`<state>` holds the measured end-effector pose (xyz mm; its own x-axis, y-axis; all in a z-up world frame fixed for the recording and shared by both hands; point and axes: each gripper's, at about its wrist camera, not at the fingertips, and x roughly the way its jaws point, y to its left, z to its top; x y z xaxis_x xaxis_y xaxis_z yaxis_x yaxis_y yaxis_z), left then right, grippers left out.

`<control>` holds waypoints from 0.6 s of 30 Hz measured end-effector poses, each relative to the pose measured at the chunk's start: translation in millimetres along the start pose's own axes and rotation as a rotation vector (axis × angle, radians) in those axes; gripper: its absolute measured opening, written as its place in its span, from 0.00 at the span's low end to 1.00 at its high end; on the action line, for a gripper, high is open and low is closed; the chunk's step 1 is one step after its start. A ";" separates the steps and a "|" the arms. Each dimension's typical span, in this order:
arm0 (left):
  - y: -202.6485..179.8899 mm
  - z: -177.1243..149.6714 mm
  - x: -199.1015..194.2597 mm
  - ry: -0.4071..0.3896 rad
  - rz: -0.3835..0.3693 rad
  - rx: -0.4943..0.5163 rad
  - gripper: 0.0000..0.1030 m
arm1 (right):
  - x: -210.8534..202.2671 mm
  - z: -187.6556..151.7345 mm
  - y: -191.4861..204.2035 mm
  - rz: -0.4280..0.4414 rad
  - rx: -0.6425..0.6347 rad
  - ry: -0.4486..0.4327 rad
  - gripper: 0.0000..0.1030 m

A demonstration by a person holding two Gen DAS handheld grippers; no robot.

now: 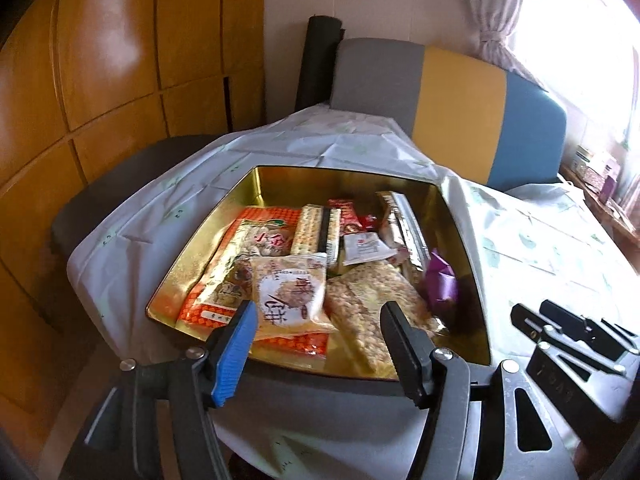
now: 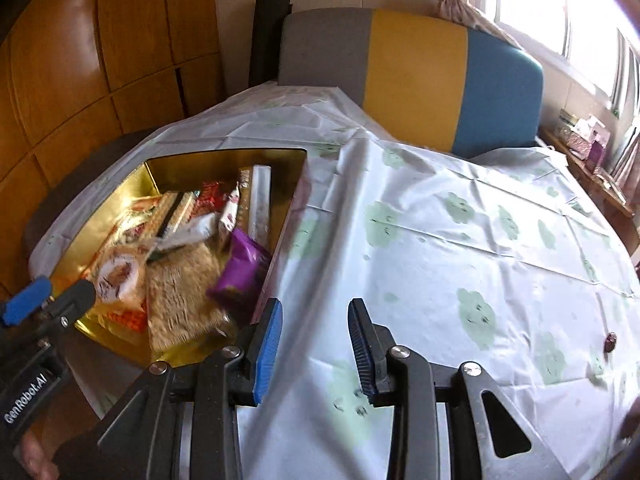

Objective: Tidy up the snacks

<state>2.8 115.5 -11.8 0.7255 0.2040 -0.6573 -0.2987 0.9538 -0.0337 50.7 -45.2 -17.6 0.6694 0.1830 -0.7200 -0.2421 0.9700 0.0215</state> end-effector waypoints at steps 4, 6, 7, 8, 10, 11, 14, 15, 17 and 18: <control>-6.2 -2.3 -11.2 -0.032 -0.012 0.016 0.66 | -6.5 -6.4 -2.1 -0.013 0.000 -0.019 0.34; -8.8 -3.0 -14.6 -0.039 -0.016 0.023 0.66 | -10.1 -8.0 -3.6 -0.015 0.007 -0.031 0.33; -10.1 -3.6 -16.3 -0.040 -0.018 0.027 0.66 | -12.2 -8.6 -4.1 -0.017 0.009 -0.037 0.34; -11.0 -4.2 -17.2 -0.042 -0.018 0.032 0.66 | -14.8 -8.9 -4.9 -0.018 0.012 -0.045 0.34; -13.2 -5.1 -19.3 -0.045 -0.023 0.038 0.66 | -16.7 -9.1 -5.8 -0.020 0.015 -0.053 0.34; -13.9 -5.1 -20.8 -0.050 -0.023 0.040 0.66 | -18.4 -9.6 -6.0 -0.020 0.015 -0.056 0.34; -15.2 -5.3 -23.8 -0.057 -0.024 0.041 0.67 | -21.9 -10.5 -6.1 -0.021 0.015 -0.064 0.34; -15.2 -5.3 -24.8 -0.060 -0.023 0.040 0.67 | -22.9 -10.8 -6.2 -0.022 0.015 -0.067 0.34; -15.0 -5.1 -25.7 -0.063 -0.025 0.039 0.67 | -23.3 -10.9 -5.6 -0.024 0.015 -0.071 0.34; -14.6 -5.2 -25.8 -0.064 -0.025 0.040 0.67 | -24.2 -11.4 -5.8 -0.024 0.015 -0.072 0.33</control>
<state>-14.8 95.1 1.7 0.7709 0.1928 -0.6070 -0.2564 0.9664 -0.0187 27.9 -57.1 -8.2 0.7239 0.1702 -0.6686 -0.2150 0.9765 0.0158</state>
